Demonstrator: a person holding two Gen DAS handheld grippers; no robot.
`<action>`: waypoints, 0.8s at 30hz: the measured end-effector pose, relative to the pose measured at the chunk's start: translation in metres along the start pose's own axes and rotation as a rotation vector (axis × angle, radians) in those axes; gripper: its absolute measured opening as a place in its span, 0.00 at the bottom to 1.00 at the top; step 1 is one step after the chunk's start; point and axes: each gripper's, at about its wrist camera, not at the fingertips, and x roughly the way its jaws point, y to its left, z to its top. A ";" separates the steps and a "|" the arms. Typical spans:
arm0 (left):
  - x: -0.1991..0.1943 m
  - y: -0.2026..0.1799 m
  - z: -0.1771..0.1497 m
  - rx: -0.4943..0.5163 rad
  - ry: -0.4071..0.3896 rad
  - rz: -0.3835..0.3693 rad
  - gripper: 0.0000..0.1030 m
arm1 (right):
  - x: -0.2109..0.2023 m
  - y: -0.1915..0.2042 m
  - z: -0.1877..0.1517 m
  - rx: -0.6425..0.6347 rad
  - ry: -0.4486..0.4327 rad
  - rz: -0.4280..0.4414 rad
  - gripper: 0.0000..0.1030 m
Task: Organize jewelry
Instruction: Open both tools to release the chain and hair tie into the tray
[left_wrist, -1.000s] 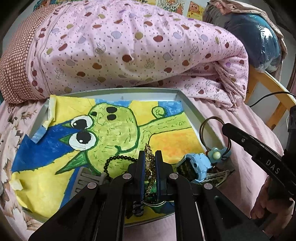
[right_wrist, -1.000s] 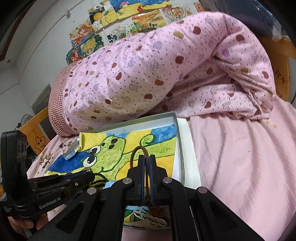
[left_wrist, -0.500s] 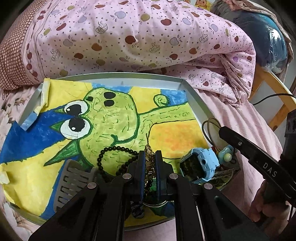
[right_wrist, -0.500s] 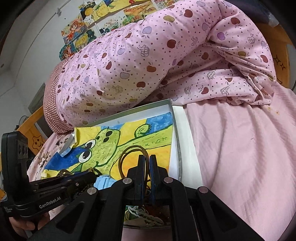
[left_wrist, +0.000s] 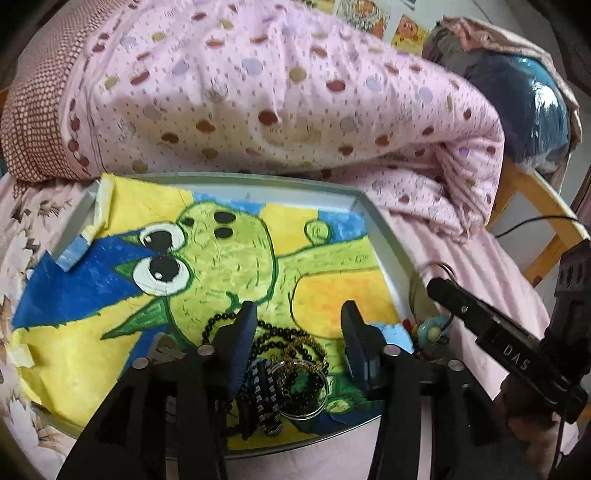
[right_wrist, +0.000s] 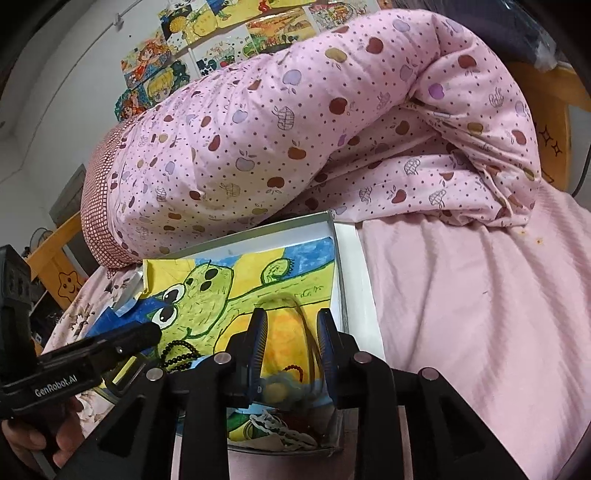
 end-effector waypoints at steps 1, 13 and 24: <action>-0.003 0.000 0.001 0.001 -0.006 0.005 0.41 | -0.002 0.002 0.001 -0.006 -0.005 -0.001 0.25; -0.041 0.006 0.010 -0.015 -0.093 0.052 0.66 | -0.033 0.019 0.014 -0.037 -0.086 -0.010 0.61; -0.086 0.007 0.013 -0.018 -0.200 0.083 0.89 | -0.078 0.046 0.024 -0.104 -0.185 -0.012 0.79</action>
